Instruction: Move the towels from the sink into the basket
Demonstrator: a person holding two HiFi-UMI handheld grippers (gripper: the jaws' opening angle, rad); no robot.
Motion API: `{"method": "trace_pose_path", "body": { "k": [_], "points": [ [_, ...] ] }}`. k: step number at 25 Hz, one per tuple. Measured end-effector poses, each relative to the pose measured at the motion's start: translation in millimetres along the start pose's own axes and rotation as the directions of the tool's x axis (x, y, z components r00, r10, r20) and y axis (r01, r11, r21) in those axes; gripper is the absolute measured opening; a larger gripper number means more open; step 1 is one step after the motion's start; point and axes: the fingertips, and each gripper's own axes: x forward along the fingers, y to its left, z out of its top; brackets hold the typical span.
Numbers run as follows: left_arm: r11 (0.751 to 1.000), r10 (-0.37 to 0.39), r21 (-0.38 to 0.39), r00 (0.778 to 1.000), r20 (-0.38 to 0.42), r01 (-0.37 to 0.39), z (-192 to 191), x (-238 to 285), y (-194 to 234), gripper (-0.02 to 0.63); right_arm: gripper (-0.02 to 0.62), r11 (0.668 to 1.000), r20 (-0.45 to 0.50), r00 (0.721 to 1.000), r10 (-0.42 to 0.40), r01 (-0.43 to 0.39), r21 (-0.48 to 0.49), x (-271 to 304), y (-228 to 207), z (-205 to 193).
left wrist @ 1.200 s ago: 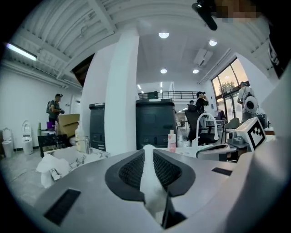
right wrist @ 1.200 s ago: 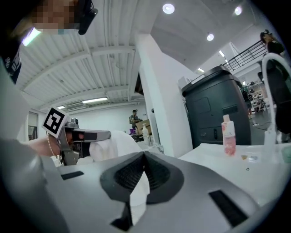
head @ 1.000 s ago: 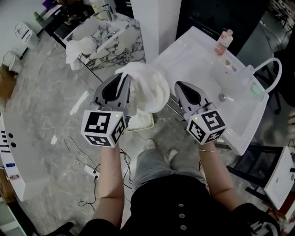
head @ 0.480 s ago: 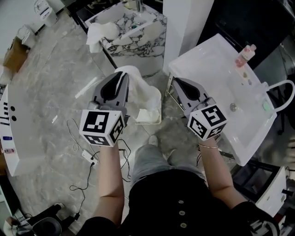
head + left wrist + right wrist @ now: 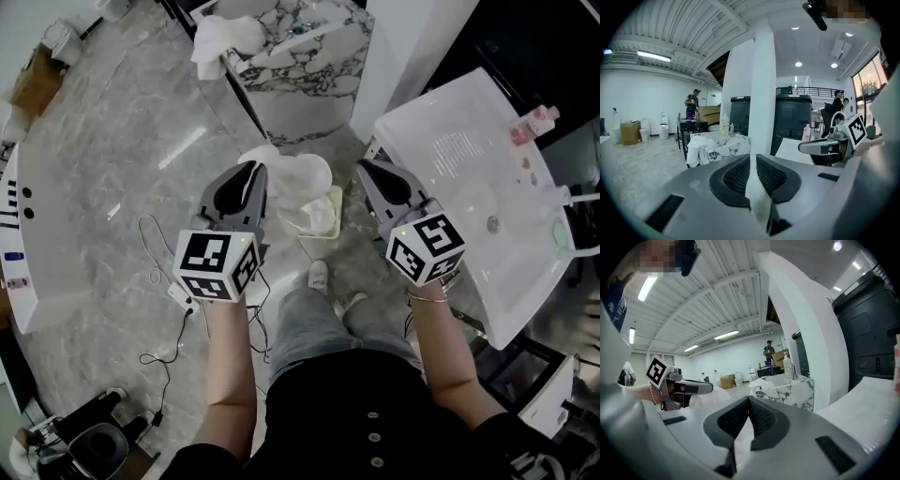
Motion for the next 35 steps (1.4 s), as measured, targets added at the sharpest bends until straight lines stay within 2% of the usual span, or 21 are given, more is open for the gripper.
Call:
{"method": "trace_pose_path", "body": {
  "k": [10, 15, 21, 25, 29, 31, 35],
  "points": [
    [0.995, -0.09, -0.059, 0.988, -0.129, 0.082, -78.1, 34.9, 9.1, 0.044, 0.005, 0.997, -0.135, 0.99, 0.045, -0.035, 0.074, 43.1, -3.7, -60.7],
    [0.989, -0.136, -0.091, 0.972, -0.189, 0.121, -122.3, 48.7, 8.9, 0.044, 0.005, 0.993, -0.199, 0.979, 0.054, -0.032, 0.11, 63.5, -7.7, -97.4],
    [0.989, -0.148, -0.059, 0.953, -0.264, 0.137, -172.8, 65.2, 18.7, 0.043, 0.005, 0.99, -0.26, 0.964, 0.059, -0.024, 0.136, 87.1, -14.3, -141.6],
    [0.985, -0.165, -0.09, 0.935, -0.313, 0.144, -204.9, 74.4, 21.8, 0.04, 0.005, 0.991, -0.303, 0.951, 0.056, -0.015, 0.135, 96.9, -19.2, -166.0],
    [0.985, -0.17, -0.09, 0.926, -0.336, 0.148, -231.4, 85.8, 27.5, 0.037, 0.005, 0.989, -0.338, 0.94, 0.053, -0.002, 0.148, 107.8, -24.9, -192.3],
    [0.983, -0.176, -0.11, 0.936, -0.306, 0.149, -235.0, 90.5, 29.5, 0.012, 0.005, 0.988, -0.353, 0.934, 0.056, 0.001, 0.157, 111.2, -25.7, -205.5],
    [0.983, -0.164, -0.125, 0.95, -0.266, 0.134, -237.2, 107.9, 38.2, 0.012, 0.005, 0.984, -0.376, 0.925, 0.062, 0.006, 0.178, 118.3, -28.3, -228.3]
  ]
}}
